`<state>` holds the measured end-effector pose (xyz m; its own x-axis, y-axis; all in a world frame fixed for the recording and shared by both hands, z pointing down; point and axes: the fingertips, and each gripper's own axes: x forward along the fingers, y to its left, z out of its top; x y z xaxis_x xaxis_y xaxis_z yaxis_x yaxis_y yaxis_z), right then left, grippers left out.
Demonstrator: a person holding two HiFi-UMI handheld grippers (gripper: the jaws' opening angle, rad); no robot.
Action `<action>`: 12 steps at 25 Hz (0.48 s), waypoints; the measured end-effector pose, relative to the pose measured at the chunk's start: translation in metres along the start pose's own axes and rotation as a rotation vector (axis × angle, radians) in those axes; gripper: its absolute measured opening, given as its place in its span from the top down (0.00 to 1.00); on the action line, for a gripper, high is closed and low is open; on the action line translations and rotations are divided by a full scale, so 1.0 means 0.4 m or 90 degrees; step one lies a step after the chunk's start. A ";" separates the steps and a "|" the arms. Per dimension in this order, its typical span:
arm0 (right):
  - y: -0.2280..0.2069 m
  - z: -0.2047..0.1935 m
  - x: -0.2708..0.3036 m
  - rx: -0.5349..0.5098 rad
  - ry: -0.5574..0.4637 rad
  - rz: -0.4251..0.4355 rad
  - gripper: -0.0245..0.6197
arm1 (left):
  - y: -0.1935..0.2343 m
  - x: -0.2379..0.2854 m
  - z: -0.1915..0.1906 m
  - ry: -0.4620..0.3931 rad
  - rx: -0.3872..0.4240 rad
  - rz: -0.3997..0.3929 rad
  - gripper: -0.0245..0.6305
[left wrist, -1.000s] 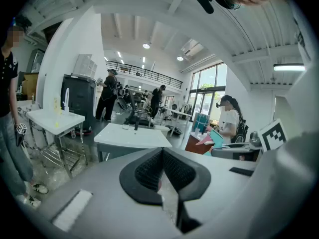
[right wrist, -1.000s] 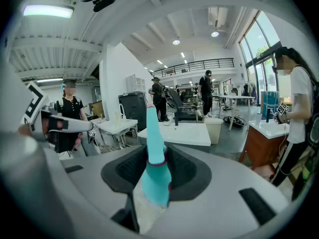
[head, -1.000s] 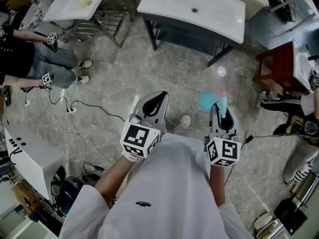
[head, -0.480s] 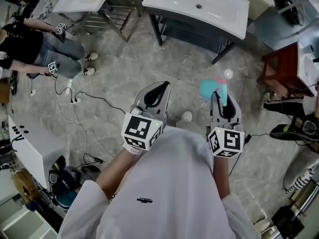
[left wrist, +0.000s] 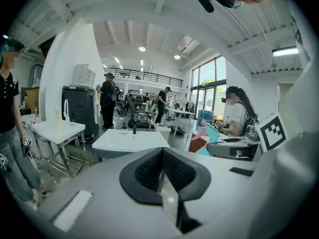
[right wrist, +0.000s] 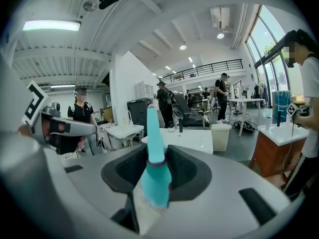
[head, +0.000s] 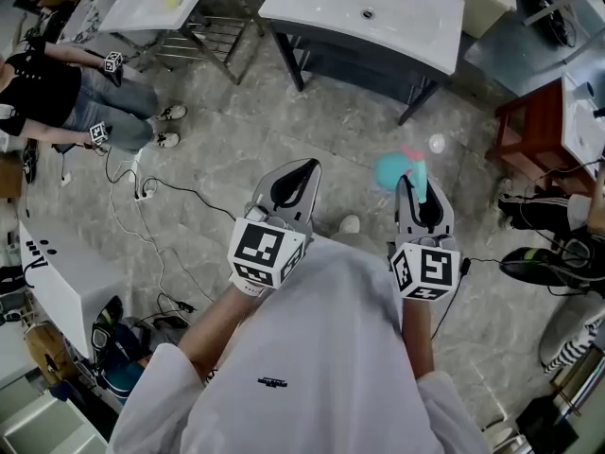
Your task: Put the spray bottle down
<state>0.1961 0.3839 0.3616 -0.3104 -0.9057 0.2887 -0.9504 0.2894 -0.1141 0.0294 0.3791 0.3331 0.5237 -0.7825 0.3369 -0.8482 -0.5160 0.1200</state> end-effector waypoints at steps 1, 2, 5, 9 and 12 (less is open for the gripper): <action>-0.011 -0.001 0.002 0.001 -0.002 0.002 0.77 | -0.006 0.011 0.000 0.000 0.000 0.001 0.96; -0.022 0.000 0.003 0.002 -0.005 0.005 0.77 | -0.012 0.021 0.000 -0.001 0.001 0.002 0.96; -0.052 0.001 0.009 0.000 -0.011 0.015 0.77 | -0.033 0.051 0.000 -0.002 0.002 0.005 0.96; -0.084 0.006 0.025 -0.009 -0.009 0.024 0.77 | -0.056 0.089 0.001 0.000 -0.002 0.006 0.96; -0.104 0.014 0.055 -0.007 -0.005 0.025 0.77 | -0.048 0.121 0.009 0.003 -0.006 0.006 0.96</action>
<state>0.2291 0.3501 0.3675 -0.3475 -0.8961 0.2762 -0.9376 0.3283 -0.1143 0.0715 0.3499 0.3436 0.5153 -0.7857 0.3423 -0.8538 -0.5053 0.1253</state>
